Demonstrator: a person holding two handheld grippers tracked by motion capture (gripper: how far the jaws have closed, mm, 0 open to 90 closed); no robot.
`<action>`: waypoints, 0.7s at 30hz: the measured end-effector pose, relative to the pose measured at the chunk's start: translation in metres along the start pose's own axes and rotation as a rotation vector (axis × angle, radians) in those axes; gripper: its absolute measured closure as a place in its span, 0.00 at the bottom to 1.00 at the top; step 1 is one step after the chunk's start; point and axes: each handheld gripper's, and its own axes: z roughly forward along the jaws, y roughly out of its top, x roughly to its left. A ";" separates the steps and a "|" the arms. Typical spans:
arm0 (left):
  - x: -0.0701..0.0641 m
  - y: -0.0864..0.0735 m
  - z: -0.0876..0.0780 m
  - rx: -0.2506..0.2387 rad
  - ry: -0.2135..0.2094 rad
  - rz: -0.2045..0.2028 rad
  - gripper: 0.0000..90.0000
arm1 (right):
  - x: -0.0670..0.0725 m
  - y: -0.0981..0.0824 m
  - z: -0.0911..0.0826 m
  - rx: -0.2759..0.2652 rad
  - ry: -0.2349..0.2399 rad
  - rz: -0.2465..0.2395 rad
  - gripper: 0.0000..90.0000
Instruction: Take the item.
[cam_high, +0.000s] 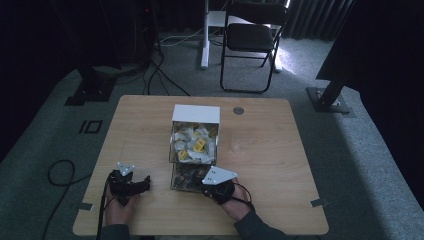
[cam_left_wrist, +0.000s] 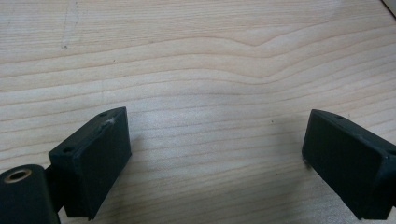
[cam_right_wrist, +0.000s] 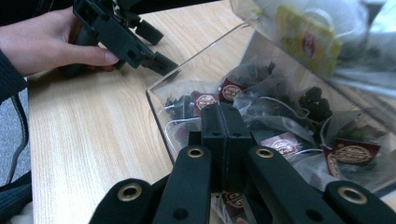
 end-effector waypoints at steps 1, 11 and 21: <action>0.000 0.000 0.000 0.000 0.000 0.000 0.09 | 0.000 0.001 -0.001 -0.003 -0.001 0.000 1.00; 0.000 0.000 0.000 -0.001 0.000 -0.001 0.09 | 0.001 0.007 -0.012 -0.036 -0.009 -0.007 1.00; 0.000 0.000 0.000 0.000 0.000 0.000 0.09 | 0.002 0.010 -0.025 -0.059 -0.025 -0.017 1.00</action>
